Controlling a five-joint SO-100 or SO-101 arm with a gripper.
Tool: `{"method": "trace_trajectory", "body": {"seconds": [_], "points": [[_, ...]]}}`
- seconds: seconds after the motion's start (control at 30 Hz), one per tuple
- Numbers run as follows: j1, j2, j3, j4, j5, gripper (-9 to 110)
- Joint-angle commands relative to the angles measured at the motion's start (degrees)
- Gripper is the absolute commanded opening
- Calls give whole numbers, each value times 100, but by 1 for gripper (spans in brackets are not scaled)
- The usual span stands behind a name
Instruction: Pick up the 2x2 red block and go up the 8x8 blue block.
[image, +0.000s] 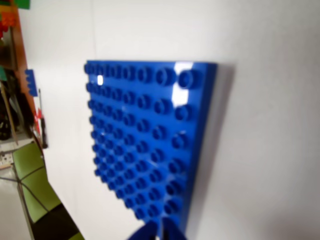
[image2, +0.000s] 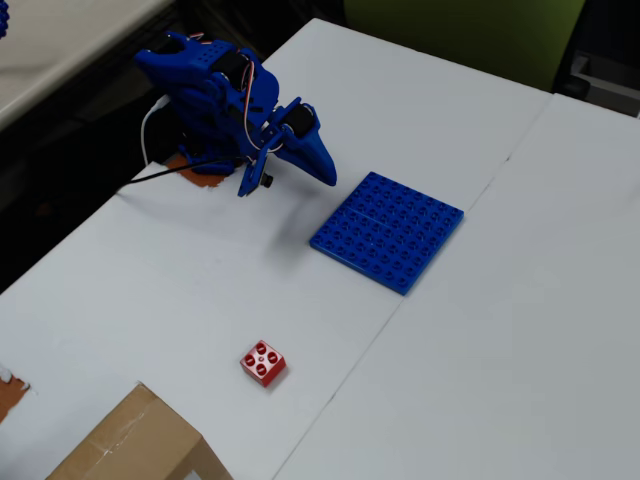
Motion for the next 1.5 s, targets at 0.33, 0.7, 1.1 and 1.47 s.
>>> {"method": "trace_trajectory", "body": {"seconds": [0.33,0.7,1.1,1.47], "points": [[-44,62,35,0,-35,0],[-44,62,35,0,-35,0],[-44,62,35,0,-35,0],[53,62,35,9,53,0]]}}
